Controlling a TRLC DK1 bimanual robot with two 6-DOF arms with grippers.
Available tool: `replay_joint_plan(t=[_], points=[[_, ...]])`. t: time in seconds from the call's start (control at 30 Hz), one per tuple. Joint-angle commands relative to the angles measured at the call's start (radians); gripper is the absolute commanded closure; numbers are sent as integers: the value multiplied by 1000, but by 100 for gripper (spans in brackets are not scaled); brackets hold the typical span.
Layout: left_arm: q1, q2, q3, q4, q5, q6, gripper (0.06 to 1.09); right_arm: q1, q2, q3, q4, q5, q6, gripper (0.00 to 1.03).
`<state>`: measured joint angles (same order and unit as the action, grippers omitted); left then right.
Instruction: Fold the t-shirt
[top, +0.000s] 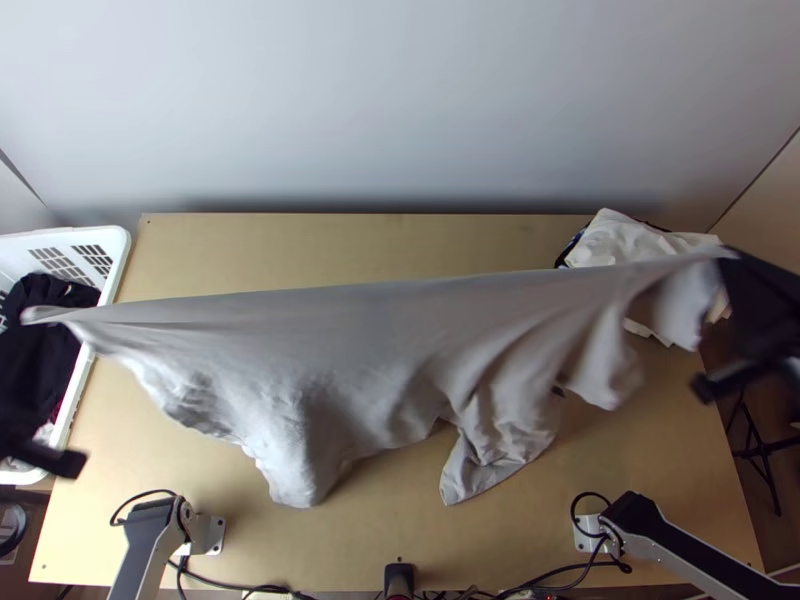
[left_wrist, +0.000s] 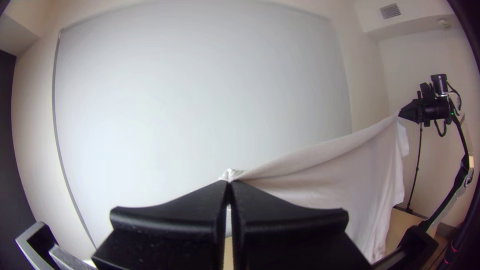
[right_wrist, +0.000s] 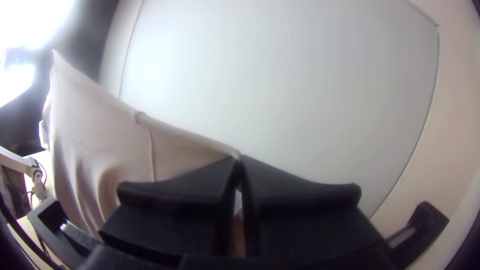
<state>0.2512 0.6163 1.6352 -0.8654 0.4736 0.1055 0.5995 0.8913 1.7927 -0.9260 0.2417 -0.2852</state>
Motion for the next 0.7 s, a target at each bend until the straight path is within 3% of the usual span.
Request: replay_joint_plan(t=[0.0,0.23,0.47,0.67], points=[[28,-47,-271,105,16,8,105,10,-2,-200,104,-19,6,100],[28,7,-457,330,-12,-23,105,5,69,-319,220,-53,-35,100],[14,132,-546,517,-75,-24,105,-79,216,-334,340,-156,-26,100],[-121,301,-578,681,-219,-20,105,-153,379,-305,444,-206,-25,100]])
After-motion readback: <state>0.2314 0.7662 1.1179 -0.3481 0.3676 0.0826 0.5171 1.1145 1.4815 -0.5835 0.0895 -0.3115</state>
